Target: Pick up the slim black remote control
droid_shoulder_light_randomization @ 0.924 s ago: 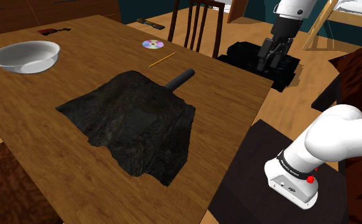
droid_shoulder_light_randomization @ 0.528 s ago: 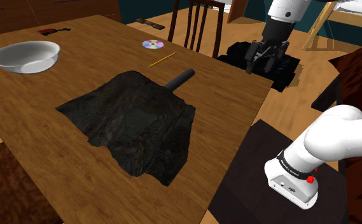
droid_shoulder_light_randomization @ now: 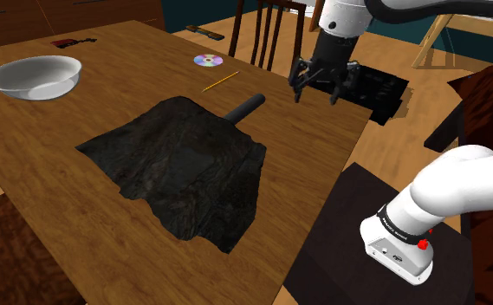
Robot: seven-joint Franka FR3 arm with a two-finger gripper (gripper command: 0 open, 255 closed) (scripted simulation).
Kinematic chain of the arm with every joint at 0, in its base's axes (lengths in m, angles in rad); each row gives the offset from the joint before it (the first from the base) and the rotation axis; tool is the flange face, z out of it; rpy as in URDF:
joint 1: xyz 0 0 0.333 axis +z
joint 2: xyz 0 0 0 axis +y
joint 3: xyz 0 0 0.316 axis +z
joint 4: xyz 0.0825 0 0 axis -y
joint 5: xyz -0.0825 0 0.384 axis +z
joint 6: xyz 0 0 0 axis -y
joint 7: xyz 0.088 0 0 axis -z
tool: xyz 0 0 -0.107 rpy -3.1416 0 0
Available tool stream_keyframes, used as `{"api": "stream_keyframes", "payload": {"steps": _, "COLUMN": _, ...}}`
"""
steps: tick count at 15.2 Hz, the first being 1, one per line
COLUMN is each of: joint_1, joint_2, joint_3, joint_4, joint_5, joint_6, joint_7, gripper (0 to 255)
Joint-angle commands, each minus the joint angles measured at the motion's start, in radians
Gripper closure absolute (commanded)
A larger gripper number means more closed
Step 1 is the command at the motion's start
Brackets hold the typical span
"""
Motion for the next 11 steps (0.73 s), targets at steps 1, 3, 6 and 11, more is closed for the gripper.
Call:
{"api": "stream_keyframes", "payload": {"steps": 1, "joint_1": -0.038, "joint_2": 0.055, "joint_3": 0.082, "joint_4": 0.053, "joint_5": -0.003, "joint_6": 0.021, "joint_7": 0.145, "gripper": 0}}
{"api": "stream_keyframes", "payload": {"steps": 3, "joint_1": -0.086, "joint_2": 0.122, "joint_3": 0.166, "joint_4": 0.114, "joint_5": -0.021, "joint_6": 0.039, "joint_7": 0.282, "gripper": 0}}
{"api": "stream_keyframes", "payload": {"steps": 6, "joint_1": -0.169, "joint_2": 0.244, "joint_3": 0.300, "joint_4": 0.224, "joint_5": -0.080, "joint_6": 0.054, "joint_7": 0.498, "gripper": 0}}
{"api": "stream_keyframes", "payload": {"steps": 11, "joint_1": -0.324, "joint_2": 0.546, "joint_3": 0.566, "joint_4": 0.455, "joint_5": -0.309, "joint_6": 0.025, "joint_7": 0.920, "gripper": 0}}
